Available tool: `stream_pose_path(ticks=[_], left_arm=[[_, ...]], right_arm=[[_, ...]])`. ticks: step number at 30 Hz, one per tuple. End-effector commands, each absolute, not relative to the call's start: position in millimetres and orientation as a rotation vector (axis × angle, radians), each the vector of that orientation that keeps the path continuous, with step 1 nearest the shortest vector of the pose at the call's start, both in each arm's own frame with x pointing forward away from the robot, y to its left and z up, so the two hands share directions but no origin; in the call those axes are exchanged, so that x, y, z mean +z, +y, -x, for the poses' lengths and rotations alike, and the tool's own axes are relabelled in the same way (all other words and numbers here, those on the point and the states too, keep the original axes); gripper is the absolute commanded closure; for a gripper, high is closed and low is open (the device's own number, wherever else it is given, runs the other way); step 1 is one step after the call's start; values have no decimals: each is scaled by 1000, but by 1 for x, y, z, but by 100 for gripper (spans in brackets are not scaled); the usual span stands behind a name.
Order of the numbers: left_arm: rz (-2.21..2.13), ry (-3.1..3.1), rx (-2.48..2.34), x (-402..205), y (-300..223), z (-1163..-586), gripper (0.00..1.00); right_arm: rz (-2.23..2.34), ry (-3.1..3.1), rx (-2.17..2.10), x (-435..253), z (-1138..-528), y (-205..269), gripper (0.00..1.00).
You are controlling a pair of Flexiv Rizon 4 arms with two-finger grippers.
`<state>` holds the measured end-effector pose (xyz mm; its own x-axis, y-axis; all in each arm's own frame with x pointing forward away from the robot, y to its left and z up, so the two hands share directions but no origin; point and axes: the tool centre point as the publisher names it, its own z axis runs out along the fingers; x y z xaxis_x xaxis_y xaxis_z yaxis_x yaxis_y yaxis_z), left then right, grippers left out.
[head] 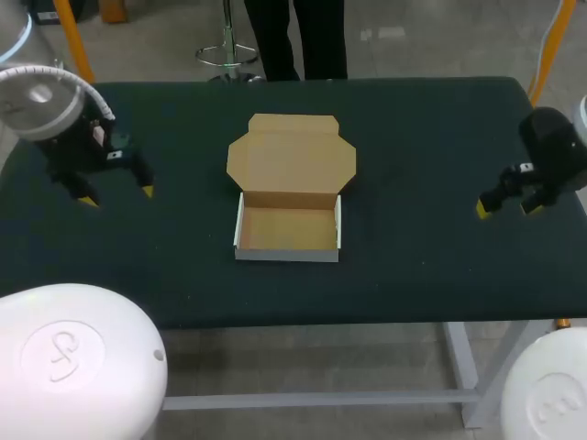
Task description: Assemble the packaging by folding the flat box into shape, placing the metal phone stand inside, and closing the box properly
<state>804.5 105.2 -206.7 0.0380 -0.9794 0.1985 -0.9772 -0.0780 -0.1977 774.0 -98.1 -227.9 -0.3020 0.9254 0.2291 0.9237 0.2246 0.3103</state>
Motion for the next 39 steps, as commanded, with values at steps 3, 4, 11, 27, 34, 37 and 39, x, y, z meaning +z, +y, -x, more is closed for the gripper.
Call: stream_pose_path(ticks=[3, 4, 11, 27, 34, 37, 39], left_arm=[[2288, 2112, -441, -215, 115, -814, 0], [2293, 2104, -443, -215, 116, -814, 0], [2307, 2050, -442, -226, 129, -820, 0], [2359, 2001, -477, -266, 159, -875, 0], [2333, 2021, -437, -284, 164, -898, 0], [2319, 2025, -403, -291, 165, -906, 0], [2314, 2030, -394, -297, 166, -912, 0]], right_arm=[[-1854, 2459, 616, -226, -773, -99, 0], [-1854, 2459, 616, -226, -773, -99, 0], [-1854, 2459, 616, -226, -773, -99, 0], [-1854, 2459, 616, -226, -773, -99, 0], [-1854, 2459, 616, -226, -773, -99, 0], [-1854, 2459, 616, -226, -773, -99, 0], [-1854, 2459, 616, -226, -773, -99, 0]])
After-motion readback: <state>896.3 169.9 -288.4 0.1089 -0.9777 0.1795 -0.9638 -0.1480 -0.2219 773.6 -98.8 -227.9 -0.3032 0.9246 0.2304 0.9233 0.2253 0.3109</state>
